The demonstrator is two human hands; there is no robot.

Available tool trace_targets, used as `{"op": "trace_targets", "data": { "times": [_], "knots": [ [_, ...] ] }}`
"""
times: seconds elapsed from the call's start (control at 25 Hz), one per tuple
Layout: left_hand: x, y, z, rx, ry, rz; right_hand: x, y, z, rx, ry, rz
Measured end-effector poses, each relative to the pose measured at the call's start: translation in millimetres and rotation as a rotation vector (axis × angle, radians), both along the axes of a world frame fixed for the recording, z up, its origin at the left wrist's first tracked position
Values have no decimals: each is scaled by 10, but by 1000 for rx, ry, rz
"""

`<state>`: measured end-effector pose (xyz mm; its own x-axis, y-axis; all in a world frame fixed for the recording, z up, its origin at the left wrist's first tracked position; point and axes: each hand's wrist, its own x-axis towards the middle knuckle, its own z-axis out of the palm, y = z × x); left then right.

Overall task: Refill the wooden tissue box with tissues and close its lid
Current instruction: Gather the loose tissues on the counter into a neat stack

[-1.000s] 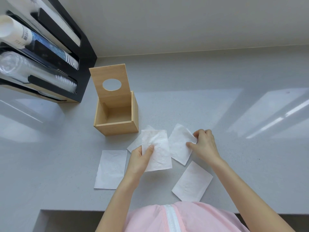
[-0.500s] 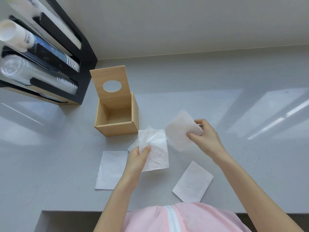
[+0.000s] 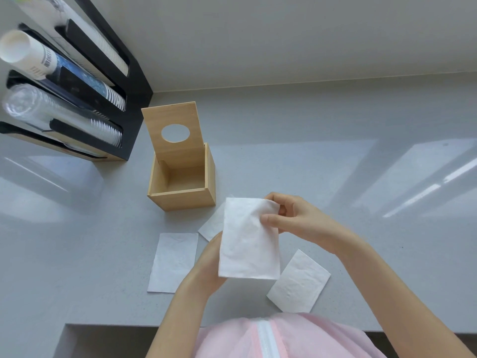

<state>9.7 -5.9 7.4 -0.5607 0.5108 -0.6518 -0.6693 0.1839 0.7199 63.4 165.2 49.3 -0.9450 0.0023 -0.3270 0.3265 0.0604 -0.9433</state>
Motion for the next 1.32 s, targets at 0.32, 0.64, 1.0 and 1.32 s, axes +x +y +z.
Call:
{"op": "trace_targets", "data": {
  "times": [0.32,0.64,1.0,1.32],
  "knots": [
    [21,75,-4,144,-59,-54,-53,-29,-161,499,-72,9],
    [45,64,-13,128,-17,-87,-72,-65,-200,530,-44,-21],
    [65,52,-83,27,14,108,295,105,-359,735,-231,-19],
    [55,32,-77,44,-11,143,485,39,-633,941,-440,161]
  ]
}}
